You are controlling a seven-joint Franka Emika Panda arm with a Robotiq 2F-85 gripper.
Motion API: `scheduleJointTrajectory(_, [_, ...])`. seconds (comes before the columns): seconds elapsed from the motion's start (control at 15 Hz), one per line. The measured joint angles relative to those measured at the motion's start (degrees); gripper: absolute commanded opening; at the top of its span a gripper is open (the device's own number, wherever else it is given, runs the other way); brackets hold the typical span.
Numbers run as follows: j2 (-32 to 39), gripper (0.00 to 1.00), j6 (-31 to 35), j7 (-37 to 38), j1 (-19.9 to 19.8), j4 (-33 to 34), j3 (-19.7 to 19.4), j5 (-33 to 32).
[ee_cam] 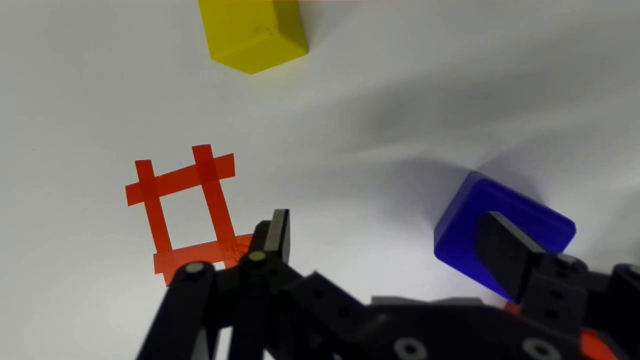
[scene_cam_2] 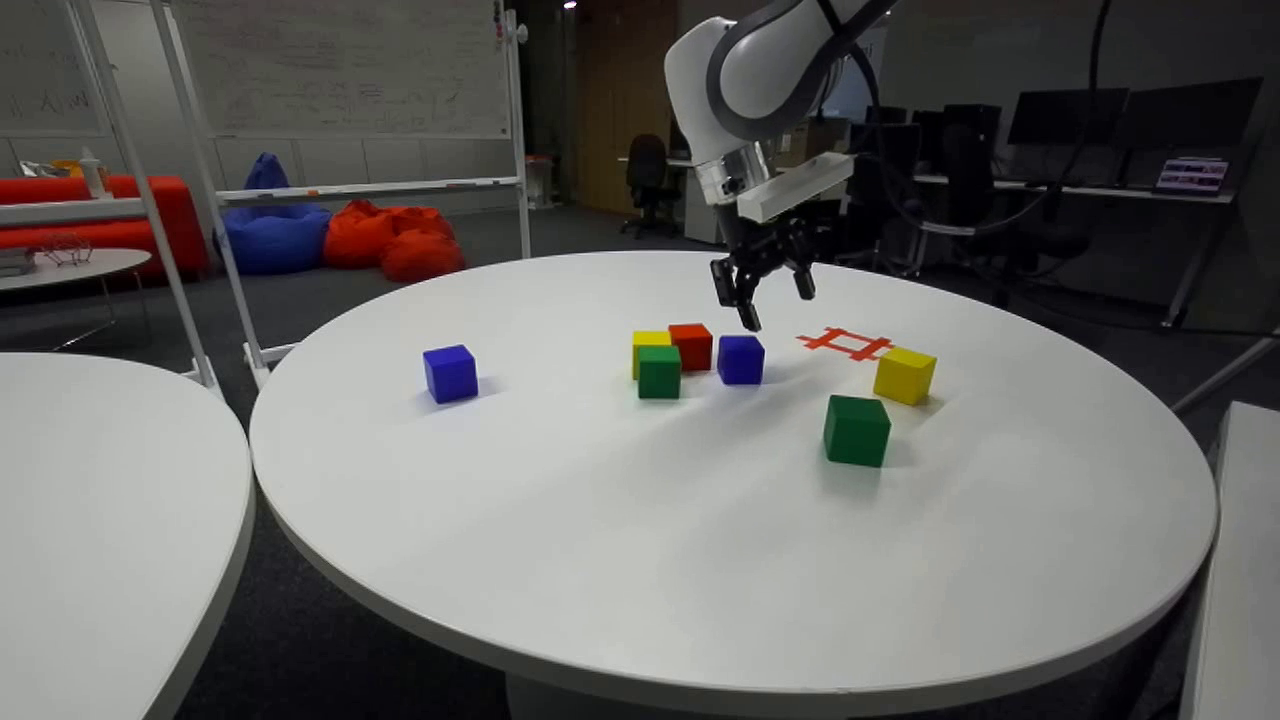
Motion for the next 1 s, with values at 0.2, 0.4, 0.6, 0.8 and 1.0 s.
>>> scheduleJointTrajectory(0.2, [-0.01, 1.00, 0.00, 0.00, -0.06, 0.01, -0.06, 0.00])
scheduleJointTrajectory(0.4, [-0.01, 1.00, 0.00, 0.00, -0.07, 0.01, -0.06, 0.00])
scheduleJointTrajectory(0.6, [0.20, 1.00, 0.00, -1.92, 0.32, 0.01, -0.02, -0.30])
scheduleJointTrajectory(0.8, [0.70, 1.00, -0.04, -3.22, 1.54, 0.02, -0.02, -1.99])
scheduleJointTrajectory(1.0, [1.01, 1.00, -0.13, -3.88, 2.79, 0.02, -0.03, -3.75])
